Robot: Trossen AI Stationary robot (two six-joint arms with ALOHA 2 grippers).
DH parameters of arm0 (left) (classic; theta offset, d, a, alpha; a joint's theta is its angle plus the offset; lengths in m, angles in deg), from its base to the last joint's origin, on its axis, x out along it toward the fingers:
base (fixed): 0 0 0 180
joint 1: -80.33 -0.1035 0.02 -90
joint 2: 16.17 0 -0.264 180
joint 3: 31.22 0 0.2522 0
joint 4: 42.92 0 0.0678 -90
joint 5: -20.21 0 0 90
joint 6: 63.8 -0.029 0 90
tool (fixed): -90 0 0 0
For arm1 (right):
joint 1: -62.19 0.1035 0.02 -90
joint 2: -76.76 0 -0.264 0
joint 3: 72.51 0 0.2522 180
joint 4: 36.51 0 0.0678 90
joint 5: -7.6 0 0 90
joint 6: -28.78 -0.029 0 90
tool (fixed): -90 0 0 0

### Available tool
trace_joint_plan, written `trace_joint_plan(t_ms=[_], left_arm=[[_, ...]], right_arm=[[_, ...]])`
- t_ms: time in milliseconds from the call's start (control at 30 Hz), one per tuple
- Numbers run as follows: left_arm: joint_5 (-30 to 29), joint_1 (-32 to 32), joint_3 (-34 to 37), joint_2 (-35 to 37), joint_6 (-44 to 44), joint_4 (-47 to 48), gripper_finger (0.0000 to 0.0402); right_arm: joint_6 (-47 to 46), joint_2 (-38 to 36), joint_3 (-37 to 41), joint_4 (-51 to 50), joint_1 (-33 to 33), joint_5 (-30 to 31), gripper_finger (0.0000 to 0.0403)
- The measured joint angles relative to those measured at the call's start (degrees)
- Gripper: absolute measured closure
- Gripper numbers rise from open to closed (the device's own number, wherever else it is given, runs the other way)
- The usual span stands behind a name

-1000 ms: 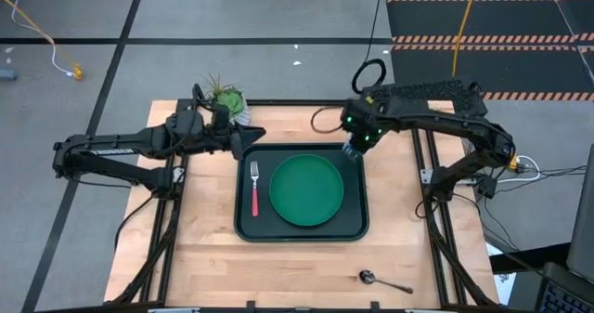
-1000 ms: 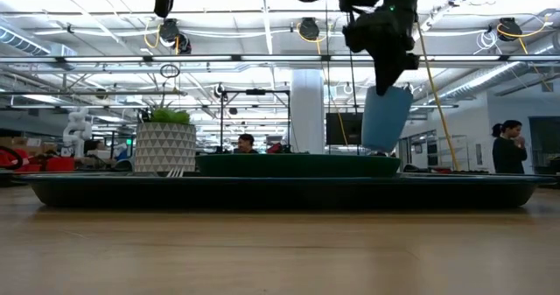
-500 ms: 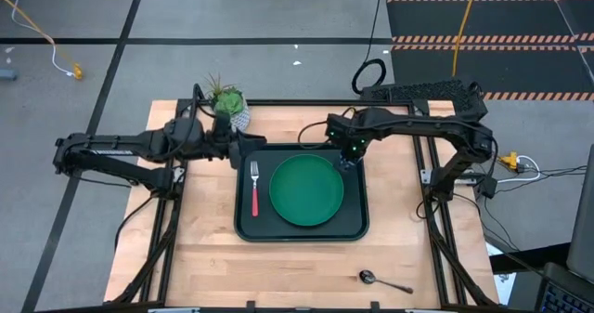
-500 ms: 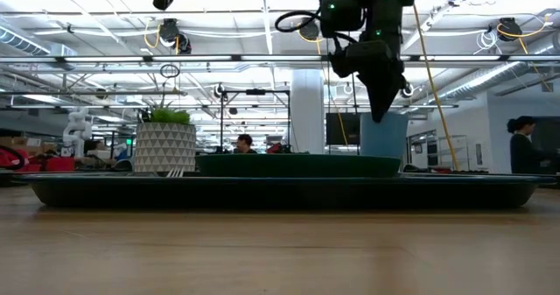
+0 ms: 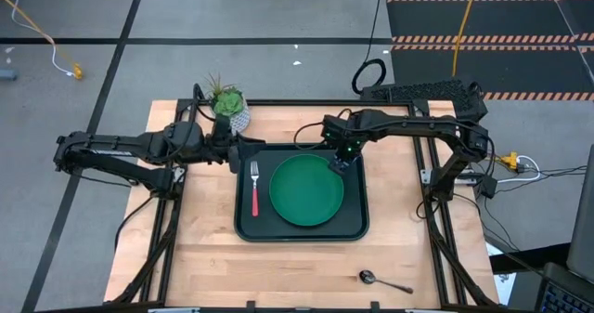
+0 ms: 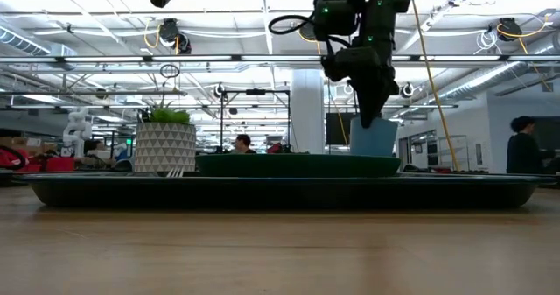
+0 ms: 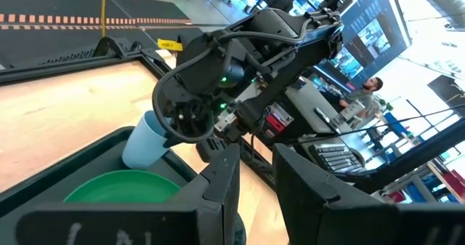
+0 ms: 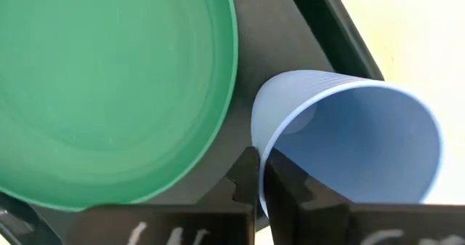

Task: Pick and place plate/cup/fork/spoon on tray
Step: Put the blue cup on the dark green serving tray to the top right of the green plate

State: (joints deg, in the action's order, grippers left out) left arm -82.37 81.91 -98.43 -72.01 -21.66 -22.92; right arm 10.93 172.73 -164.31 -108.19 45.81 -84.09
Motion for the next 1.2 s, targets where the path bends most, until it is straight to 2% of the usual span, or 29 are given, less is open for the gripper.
trace_joint_plan(t_ms=[200,600,1033,1200], left_arm=[[-0.08,-0.02,0.0,0.0,-0.69,0.0,0.0316],[-0.59,-0.06,0.0,0.0,-1.93,0.46,0.0316],[-0.61,-0.07,0.02,0.0,-2.77,1.77,0.0316],[-0.98,-0.07,0.02,0.02,-3.25,1.75,0.0316]], right_arm=[[-1.47,0.04,0.0,2.18,0.0,-0.14,0.0376],[-2.15,-0.16,0.0,3.24,-0.04,-4.6,0.0313],[-2.07,-6.06,0.0,3.78,-0.02,-4.59,0.026],[-2.89,-7.57,0.0,4.71,0.0,-7.32,0.0251]])
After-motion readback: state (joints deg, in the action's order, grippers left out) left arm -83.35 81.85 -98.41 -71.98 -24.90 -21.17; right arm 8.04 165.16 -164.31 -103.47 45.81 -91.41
